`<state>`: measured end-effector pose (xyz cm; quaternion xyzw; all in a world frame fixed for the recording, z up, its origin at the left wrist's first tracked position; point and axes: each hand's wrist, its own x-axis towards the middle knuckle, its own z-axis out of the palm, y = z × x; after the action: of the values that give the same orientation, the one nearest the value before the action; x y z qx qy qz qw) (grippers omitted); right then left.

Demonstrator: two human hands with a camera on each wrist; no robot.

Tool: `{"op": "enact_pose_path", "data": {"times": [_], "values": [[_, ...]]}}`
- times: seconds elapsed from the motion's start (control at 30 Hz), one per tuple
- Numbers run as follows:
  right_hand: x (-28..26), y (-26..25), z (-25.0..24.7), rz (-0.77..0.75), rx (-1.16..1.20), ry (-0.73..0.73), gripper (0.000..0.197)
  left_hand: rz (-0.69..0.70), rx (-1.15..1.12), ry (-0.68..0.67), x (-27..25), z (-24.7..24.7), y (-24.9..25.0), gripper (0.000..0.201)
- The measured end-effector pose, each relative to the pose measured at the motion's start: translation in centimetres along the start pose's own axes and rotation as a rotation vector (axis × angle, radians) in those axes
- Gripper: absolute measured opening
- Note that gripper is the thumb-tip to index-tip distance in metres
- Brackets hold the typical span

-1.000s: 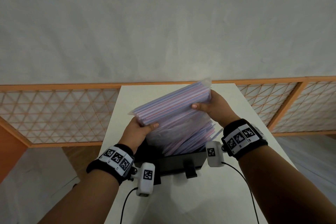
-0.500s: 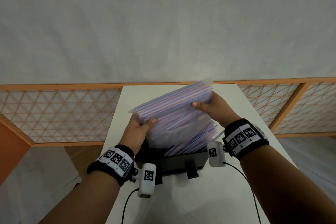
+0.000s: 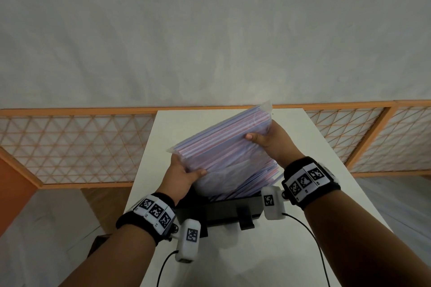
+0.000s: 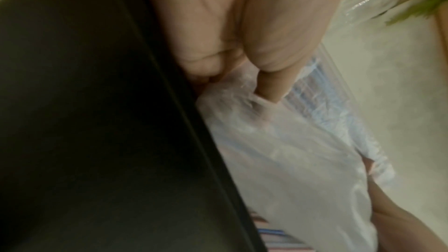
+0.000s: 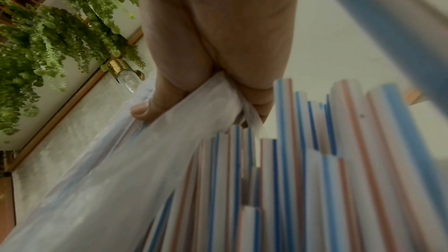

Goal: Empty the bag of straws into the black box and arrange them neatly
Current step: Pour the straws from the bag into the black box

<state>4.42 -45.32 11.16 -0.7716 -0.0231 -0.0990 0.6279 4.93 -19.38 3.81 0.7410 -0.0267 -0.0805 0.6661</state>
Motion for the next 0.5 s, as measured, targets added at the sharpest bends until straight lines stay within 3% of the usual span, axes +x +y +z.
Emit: {"op": "enact_pose_path", "data": {"times": [0.23,0.4,0.5], "values": [[-0.2,0.8,0.1,0.006,-0.03,0.115,0.043,0.019,-0.055,-0.017,-0.1,0.0,-0.2,0.08],[0.1,-0.2,0.5,-0.007,0.054,0.212,0.037,0.057,-0.014,-0.077,0.1,0.1,0.0,0.052],[0.3,-1.1,0.6,0.045,0.076,0.086,0.042,0.095,-0.009,-0.058,-0.2,0.3,0.4,0.032]]}}
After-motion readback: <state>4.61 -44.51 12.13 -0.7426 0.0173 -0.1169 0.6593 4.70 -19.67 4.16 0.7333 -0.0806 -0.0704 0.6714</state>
